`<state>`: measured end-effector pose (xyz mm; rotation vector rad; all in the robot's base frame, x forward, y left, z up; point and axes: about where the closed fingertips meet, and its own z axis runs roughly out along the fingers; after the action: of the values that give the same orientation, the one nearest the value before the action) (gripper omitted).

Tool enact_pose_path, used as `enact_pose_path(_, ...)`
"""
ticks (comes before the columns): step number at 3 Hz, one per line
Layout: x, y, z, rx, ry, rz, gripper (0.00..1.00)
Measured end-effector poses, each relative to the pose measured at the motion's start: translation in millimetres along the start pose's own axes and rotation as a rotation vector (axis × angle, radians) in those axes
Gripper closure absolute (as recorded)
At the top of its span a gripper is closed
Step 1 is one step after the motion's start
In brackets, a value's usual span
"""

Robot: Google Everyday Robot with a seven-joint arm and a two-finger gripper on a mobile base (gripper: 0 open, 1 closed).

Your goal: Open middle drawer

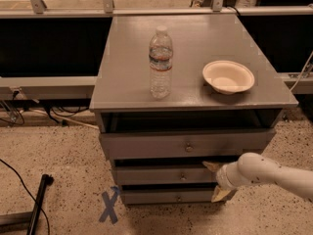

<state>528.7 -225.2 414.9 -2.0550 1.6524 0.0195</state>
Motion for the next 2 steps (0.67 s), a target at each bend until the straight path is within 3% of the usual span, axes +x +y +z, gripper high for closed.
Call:
enact_pose_path(1, 10, 8, 4, -0.013, 0.042, 0.007, 0.28)
enact_pose_path(2, 11, 18, -8, -0.02, 0.024, 0.034, 0.52)
